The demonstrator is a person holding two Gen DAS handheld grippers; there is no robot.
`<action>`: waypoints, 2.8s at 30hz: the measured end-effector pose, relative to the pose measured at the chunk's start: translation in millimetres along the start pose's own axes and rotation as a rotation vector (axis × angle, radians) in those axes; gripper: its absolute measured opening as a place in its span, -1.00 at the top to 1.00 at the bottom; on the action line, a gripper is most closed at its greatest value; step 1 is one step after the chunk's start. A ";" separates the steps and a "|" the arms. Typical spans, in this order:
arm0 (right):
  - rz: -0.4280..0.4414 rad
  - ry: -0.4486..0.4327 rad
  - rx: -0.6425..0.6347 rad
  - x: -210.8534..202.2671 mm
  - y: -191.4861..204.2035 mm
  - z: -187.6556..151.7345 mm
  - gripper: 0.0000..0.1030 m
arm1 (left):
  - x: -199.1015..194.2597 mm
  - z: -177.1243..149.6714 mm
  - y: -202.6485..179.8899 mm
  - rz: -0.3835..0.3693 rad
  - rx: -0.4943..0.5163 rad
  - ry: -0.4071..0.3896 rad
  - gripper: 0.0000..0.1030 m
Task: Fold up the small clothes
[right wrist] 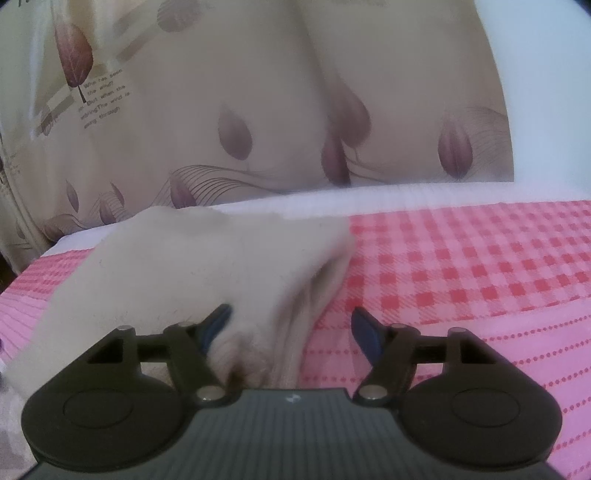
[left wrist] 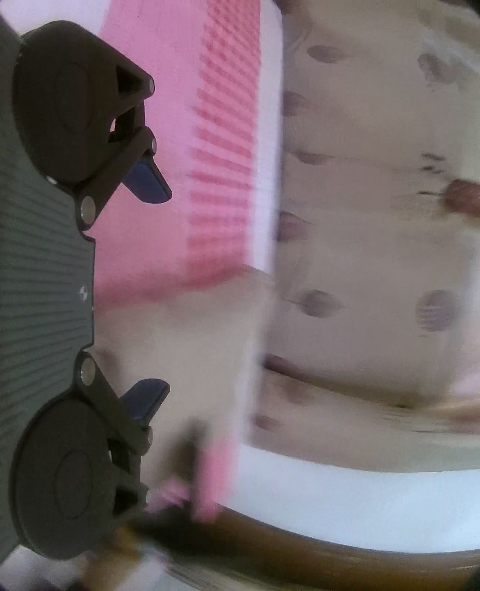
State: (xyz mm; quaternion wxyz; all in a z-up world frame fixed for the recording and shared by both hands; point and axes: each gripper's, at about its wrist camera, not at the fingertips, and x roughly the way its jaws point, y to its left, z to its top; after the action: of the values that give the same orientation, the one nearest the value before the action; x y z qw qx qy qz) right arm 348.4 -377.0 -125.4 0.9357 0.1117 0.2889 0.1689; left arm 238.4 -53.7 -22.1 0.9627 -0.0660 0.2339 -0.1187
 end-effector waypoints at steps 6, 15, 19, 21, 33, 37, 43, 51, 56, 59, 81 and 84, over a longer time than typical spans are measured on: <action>-0.003 -0.006 0.013 -0.9 -1.4 -0.5 -0.42 | 55.2 18.1 -26.2 -0.229 0.065 -0.104 -0.39; 0.017 -0.044 0.125 -21.8 -21.5 11.1 -0.50 | 94.1 -19.1 -28.8 -0.361 0.137 -0.030 -0.14; 0.076 -0.138 0.040 -43.9 2.4 39.2 -0.51 | 96.3 -18.5 -19.3 -0.380 0.102 -0.026 -0.15; 0.087 -0.106 -0.022 -30.7 17.3 47.0 -0.37 | 95.8 -18.7 -17.4 -0.375 0.091 -0.035 -0.15; 0.134 0.013 -0.020 16.4 20.8 71.3 -0.15 | 96.3 -16.6 -14.2 -0.409 0.068 -0.026 -0.34; 0.258 0.061 -0.140 35.9 69.7 104.5 -0.15 | 95.0 -17.1 -15.2 -0.416 0.077 -0.028 -0.42; 0.380 0.310 -0.357 121.2 136.3 114.1 -0.10 | 96.7 -18.2 -11.3 -0.427 0.051 -0.025 -0.42; 0.238 0.397 -0.410 185.3 130.0 99.8 -0.73 | 97.1 -18.3 -11.0 -0.408 0.041 -0.020 -0.43; 0.066 0.262 -0.194 197.7 97.1 131.0 -0.69 | 95.7 -18.0 -11.0 -0.411 0.037 -0.018 -0.43; 0.085 0.176 -0.104 174.5 72.6 145.6 -0.70 | 95.8 -18.6 -14.5 -0.415 0.060 -0.020 -0.54; 0.014 0.232 -0.303 202.1 109.7 149.7 -0.67 | 97.4 -20.4 -16.4 -0.422 0.051 -0.019 -0.67; 0.185 0.096 -0.104 152.5 70.8 169.4 -0.71 | 96.2 -20.5 -18.4 -0.417 0.059 -0.021 -0.67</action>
State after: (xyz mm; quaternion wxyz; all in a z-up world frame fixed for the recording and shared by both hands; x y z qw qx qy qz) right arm 546.9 -272.8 -43.4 0.9056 0.0810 0.3129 0.2746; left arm 308.1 -97.8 -78.6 0.9212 -0.0861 0.2016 -0.3216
